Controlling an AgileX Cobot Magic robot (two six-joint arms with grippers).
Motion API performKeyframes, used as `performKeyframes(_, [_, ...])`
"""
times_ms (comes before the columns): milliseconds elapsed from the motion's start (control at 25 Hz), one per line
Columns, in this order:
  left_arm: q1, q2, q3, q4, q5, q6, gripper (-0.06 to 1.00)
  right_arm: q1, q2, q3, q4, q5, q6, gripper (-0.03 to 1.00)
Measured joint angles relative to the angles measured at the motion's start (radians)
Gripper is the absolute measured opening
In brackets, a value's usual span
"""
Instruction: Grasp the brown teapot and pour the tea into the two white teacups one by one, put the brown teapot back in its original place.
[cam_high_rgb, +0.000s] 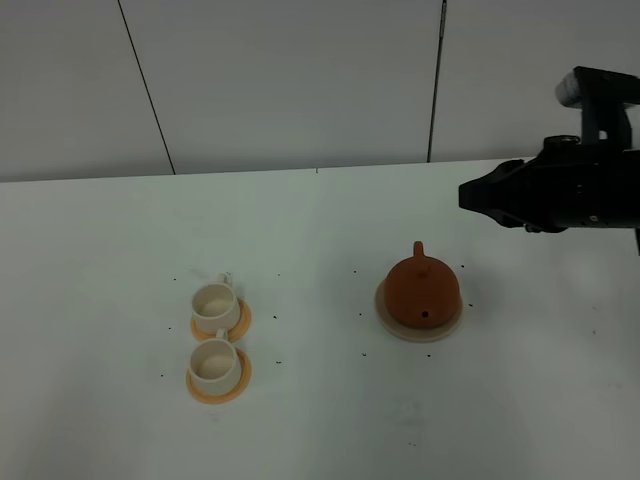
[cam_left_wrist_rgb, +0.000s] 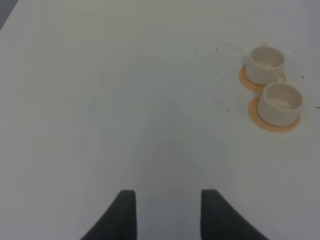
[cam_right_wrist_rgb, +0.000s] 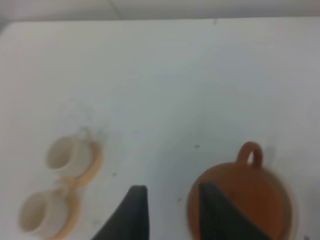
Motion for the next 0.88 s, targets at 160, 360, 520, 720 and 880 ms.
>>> performKeyframes(160, [0.0, 0.0, 0.0, 0.0, 0.0, 0.0, 0.37, 0.006, 0.148, -0.126, -0.031, -0.001, 0.028, 0.32])
performKeyframes(360, [0.0, 0.0, 0.0, 0.0, 0.0, 0.0, 0.37, 0.006, 0.301, -0.316, -0.122, 0.05, 0.106, 0.45])
performKeyframes(520, [0.0, 0.0, 0.0, 0.0, -0.001, 0.001, 0.37, 0.006, 0.403, -0.485, -0.285, 0.134, 0.287, 0.49])
performKeyframes(720, [0.0, 0.0, 0.0, 0.0, -0.001, 0.001, 0.37, 0.006, 0.516, -0.721, -0.605, 0.302, 0.622, 0.49])
performKeyframes(880, [0.0, 0.0, 0.0, 0.0, -0.001, 0.001, 0.37, 0.006, 0.594, -0.883, -0.734, 0.423, 0.757, 0.49])
